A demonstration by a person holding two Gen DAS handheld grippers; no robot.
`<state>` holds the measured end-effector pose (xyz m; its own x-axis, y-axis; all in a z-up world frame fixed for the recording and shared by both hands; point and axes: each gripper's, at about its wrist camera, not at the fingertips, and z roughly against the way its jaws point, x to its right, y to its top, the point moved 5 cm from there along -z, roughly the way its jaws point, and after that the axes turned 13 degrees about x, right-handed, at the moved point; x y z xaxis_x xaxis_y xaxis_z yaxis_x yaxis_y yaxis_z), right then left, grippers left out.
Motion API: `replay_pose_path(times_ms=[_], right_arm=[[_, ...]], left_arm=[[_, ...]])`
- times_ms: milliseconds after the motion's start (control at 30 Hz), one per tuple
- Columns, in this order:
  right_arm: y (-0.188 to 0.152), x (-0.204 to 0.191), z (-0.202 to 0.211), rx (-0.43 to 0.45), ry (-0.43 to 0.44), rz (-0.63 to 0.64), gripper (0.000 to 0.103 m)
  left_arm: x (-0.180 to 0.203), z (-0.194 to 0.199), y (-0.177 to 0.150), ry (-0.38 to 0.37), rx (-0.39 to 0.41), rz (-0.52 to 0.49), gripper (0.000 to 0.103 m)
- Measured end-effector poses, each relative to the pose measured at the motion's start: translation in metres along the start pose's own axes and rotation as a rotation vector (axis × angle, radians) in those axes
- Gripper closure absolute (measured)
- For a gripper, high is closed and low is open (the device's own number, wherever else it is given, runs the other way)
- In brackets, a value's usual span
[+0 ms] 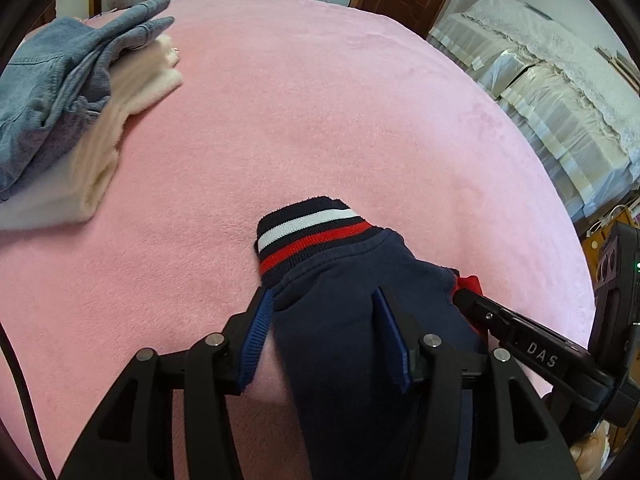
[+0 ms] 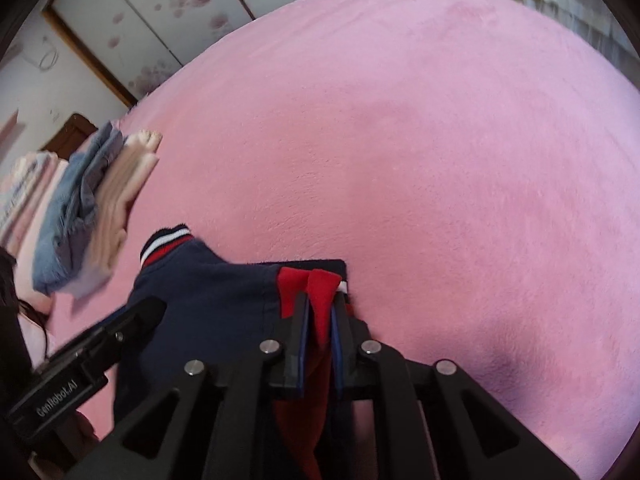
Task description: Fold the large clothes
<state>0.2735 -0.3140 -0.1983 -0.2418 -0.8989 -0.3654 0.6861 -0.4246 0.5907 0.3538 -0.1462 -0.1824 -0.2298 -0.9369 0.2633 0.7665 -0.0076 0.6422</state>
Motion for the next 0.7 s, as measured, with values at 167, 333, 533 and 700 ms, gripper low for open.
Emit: replay_pose_path(times_ms=[167, 333, 533, 700], right_arm=[[0.005, -0.011, 0.034, 0.073, -0.032, 0.062, 0.063], [-0.003, -0.018, 0.070, 0.105, -0.049, 0.087, 0.062], [-0.028, -0.013, 0.119, 0.155, -0.055, 0.039, 0.059], [-0.050, -0.005, 0.149, 0.156, -0.035, -0.002, 0.036]], left_arm=[[-0.004, 0.025, 0.003, 0.053, -0.002, 0.001, 0.029], [0.003, 0.053, -0.003, 0.047, -0.018, -0.026, 0.027], [0.013, 0.095, -0.018, 0.034, -0.018, -0.051, 0.027], [0.018, 0.126, -0.035, 0.025, -0.008, -0.021, 0.027]])
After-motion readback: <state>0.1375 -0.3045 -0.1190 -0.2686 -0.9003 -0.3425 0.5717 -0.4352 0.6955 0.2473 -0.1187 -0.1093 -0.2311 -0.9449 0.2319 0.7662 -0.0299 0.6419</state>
